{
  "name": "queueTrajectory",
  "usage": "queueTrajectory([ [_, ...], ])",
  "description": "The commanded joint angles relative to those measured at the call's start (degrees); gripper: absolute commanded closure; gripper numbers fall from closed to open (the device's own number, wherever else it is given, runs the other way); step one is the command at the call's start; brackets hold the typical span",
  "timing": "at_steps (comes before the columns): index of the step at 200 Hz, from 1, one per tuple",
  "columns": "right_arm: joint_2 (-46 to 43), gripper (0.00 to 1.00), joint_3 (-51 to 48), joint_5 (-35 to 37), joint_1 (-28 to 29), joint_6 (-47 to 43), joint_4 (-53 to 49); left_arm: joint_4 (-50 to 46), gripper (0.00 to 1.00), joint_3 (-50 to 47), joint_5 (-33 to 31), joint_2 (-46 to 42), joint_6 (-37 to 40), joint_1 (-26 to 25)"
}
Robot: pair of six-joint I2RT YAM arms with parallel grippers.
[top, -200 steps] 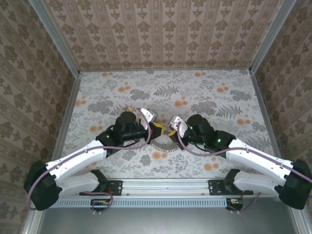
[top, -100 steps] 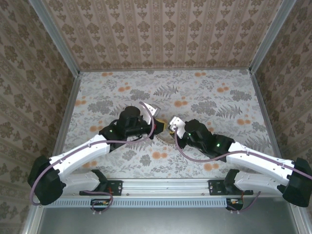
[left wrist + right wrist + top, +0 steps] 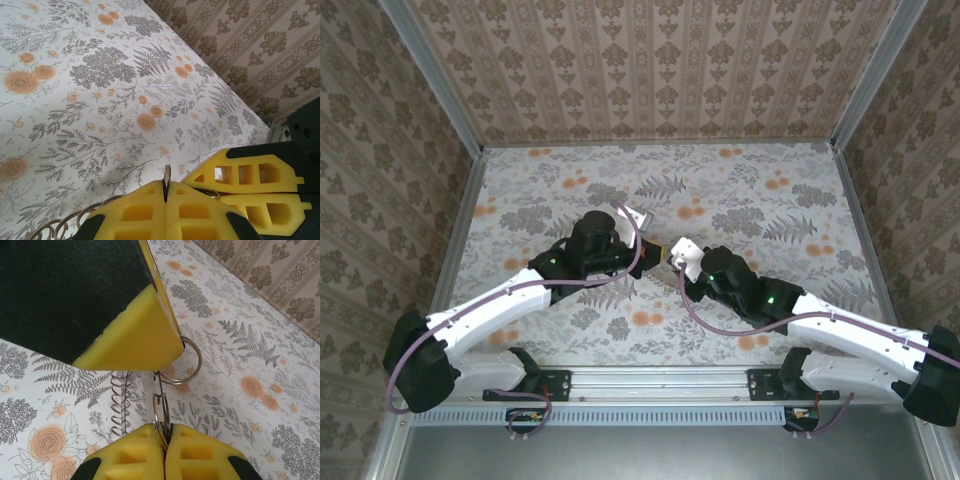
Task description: Put the keys on the keyring
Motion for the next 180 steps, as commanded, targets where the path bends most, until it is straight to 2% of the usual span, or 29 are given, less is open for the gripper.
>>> queueTrajectory([
  [1,-1.87,1.00,0.96,0.48,-0.53,1.01,3.89,-4.48,1.00,0.43,-0.52,-0.02,0.85,-0.35],
  [34,-1.80,1.00,-0.44,-5.75,-0.77,4.62,5.04,1.06,1.00,-2.11,1.38,-2.77,6.62,-0.44],
  [58,-4.24,0.77,-0.61,-14.17,-2.80,0.97,3.35,3.67,1.00,-4.24,4.11,-5.03,11.38,-0.37],
  [91,-8.38,0.55,4.90,-38.00,-12.97,-7.86,-10.80,4.93,1.00,-7.05,8.65,-8.53,20.36,-0.37],
  [103,-8.46,0.53,7.88,-42.79,-15.54,-10.88,-16.23,5.30,1.00,-7.80,10.21,-9.77,23.05,-0.35],
  [116,-7.62,0.53,10.48,-44.91,-17.11,-14.31,-19.97,5.50,1.00,-8.19,11.67,-10.60,24.96,-0.34],
  [147,-1.02,0.63,14.98,-50.19,-18.69,-19.53,-20.23,5.81,1.00,-7.62,17.13,-10.86,27.99,-0.40],
  [180,4.60,0.65,18.98,-53.51,-18.61,-24.61,-23.48,6.05,1.00,-7.58,19.65,-10.76,29.82,-0.42],
])
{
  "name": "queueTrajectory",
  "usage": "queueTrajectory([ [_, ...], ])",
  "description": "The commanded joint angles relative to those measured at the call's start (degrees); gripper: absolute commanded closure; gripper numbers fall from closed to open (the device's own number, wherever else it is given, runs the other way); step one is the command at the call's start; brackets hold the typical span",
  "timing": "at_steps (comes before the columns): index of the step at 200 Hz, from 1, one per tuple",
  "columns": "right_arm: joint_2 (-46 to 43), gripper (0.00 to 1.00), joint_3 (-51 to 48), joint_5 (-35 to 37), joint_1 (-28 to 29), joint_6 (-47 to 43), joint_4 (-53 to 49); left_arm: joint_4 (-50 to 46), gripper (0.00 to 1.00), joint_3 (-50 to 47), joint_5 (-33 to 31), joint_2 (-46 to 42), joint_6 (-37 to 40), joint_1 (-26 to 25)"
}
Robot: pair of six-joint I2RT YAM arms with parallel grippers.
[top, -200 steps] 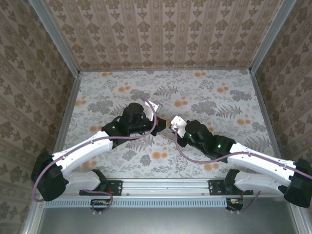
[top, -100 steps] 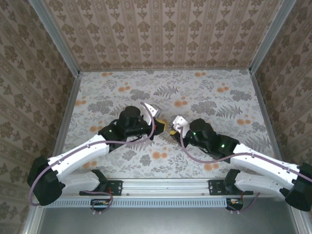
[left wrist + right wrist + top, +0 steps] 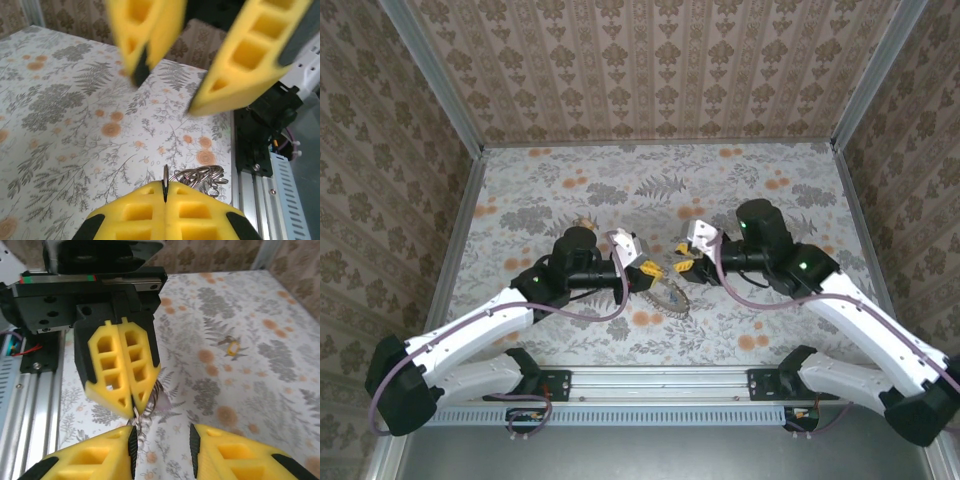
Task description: Put the keys on the keyring
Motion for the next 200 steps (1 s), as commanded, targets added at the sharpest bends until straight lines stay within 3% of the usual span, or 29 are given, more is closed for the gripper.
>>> queueTrajectory([
  [1,2.50,0.65,2.65,-6.42,-0.27,-7.09,-6.04,3.31,1.00,0.60,4.83,-0.95,3.88,-0.42],
  [31,3.08,0.60,4.73,-7.63,-0.22,-15.51,-12.48,4.42,1.00,0.70,5.63,-0.95,4.45,-0.40],
  [60,3.92,0.59,4.46,-6.50,0.09,-14.95,-11.92,6.12,1.00,0.46,7.71,-0.43,4.62,-0.43],
  [86,5.16,0.69,4.30,-5.96,0.96,-14.10,-11.08,6.24,1.00,0.79,8.65,0.10,4.80,-0.58],
  [145,5.20,0.78,3.24,-6.34,1.91,-13.21,-8.90,5.73,1.00,1.22,10.29,0.84,5.33,-0.69],
  [174,5.82,1.00,3.54,-7.84,2.24,-13.91,-9.86,4.76,1.00,1.87,10.54,1.66,5.62,-0.84],
  [188,5.78,1.00,3.18,-8.39,2.20,-13.63,-9.46,4.71,1.00,2.05,9.35,1.61,4.70,-0.71],
  [193,5.52,1.00,2.73,-8.80,2.15,-12.95,-8.64,4.51,0.95,2.13,8.79,1.41,4.46,-0.64],
  [200,4.95,1.00,1.81,-9.45,1.92,-11.56,-6.67,3.47,0.76,2.29,8.19,0.97,4.20,-0.47],
])
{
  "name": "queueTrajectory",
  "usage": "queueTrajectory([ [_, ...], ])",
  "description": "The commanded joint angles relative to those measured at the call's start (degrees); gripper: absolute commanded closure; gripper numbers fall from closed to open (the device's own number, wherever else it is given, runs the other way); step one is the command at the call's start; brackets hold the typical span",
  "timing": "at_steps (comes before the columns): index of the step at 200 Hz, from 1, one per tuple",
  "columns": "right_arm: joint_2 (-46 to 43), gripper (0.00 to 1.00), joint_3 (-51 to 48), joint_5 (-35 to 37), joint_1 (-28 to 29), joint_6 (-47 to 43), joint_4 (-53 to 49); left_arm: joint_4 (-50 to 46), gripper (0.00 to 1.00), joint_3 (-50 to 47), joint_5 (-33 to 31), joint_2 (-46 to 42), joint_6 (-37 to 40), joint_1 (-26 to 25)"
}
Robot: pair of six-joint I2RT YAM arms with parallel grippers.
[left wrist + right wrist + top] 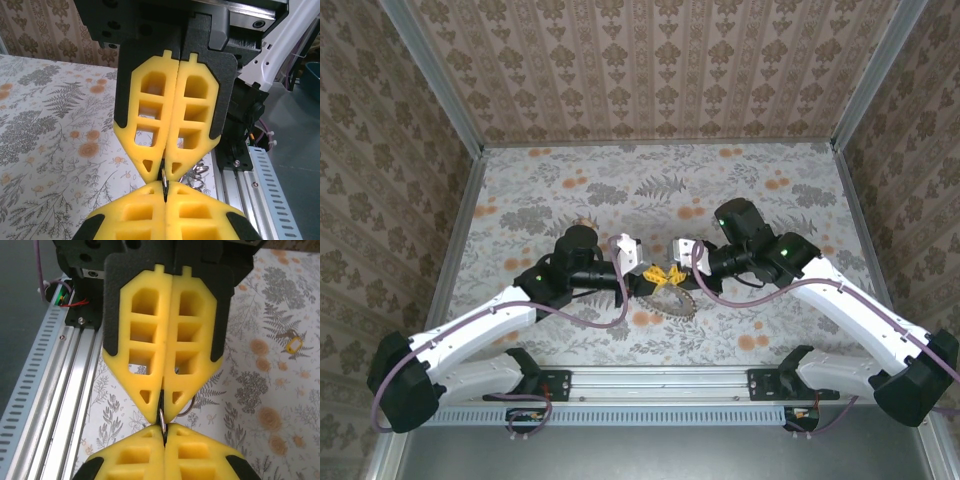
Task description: Put the keys on the keyring
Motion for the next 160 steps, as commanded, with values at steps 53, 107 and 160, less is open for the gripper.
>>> queueTrajectory([
  [53,-3.27,1.00,-6.83,-1.86,-0.54,19.00,20.02,-12.67,0.46,0.28,-3.73,-12.43,1.94,0.76],
  [107,-2.92,1.00,-7.83,-2.93,-0.58,22.12,21.86,-9.61,0.61,-5.21,-13.06,-16.38,-3.27,1.92],
  [160,-2.13,1.00,-8.44,-3.66,-0.41,23.67,24.08,-8.82,0.67,-3.30,-10.09,-10.84,-2.10,2.15],
])
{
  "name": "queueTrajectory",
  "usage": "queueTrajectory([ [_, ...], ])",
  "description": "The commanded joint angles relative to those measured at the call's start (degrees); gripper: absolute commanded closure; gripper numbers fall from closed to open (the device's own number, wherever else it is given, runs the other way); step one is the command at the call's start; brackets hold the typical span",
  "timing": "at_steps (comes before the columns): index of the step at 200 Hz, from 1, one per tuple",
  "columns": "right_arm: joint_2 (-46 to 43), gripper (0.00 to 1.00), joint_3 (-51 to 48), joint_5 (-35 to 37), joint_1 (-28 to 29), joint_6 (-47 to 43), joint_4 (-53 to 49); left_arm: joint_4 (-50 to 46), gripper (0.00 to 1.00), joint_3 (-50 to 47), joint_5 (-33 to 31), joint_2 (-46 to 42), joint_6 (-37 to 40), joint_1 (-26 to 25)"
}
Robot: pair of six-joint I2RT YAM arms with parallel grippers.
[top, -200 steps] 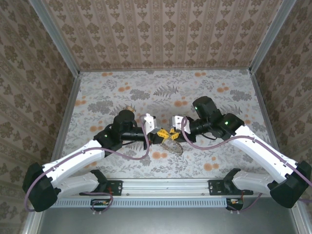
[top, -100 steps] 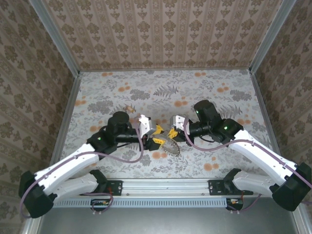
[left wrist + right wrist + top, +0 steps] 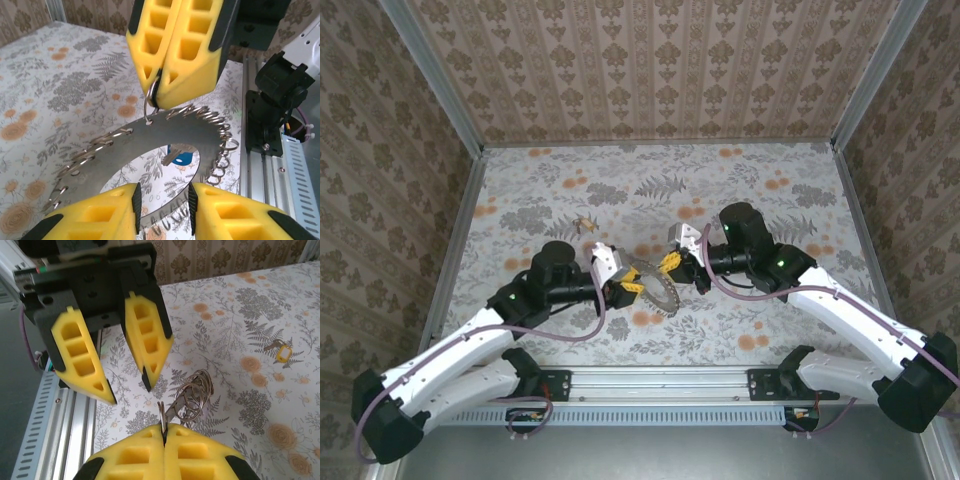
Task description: Put the keys on the keyring
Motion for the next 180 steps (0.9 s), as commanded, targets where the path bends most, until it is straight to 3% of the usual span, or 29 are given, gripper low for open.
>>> queueTrajectory([
  [1,0.19,1.00,-0.03,-2.51,0.03,1.20,3.33,1.79,0.67,2.11,0.81,1.56,-0.28,0.17],
  [47,1.22,1.00,0.11,-2.30,0.86,1.26,2.79,5.02,0.66,1.66,0.92,3.92,0.26,0.07],
  [71,1.51,1.00,-0.36,-2.51,1.30,2.07,3.83,7.02,0.60,1.24,0.60,5.93,-0.93,0.00],
  [94,1.86,1.00,-0.75,-0.77,1.35,5.35,6.32,14.46,0.60,-2.57,4.65,7.08,-5.17,-0.37],
  [138,2.29,1.00,1.02,1.00,1.39,9.49,9.21,27.35,0.46,-9.64,3.20,4.60,-12.32,-1.54],
  [180,2.37,1.00,0.04,4.00,1.39,11.99,12.75,33.23,0.34,-10.72,4.87,5.45,-16.86,-3.66],
])
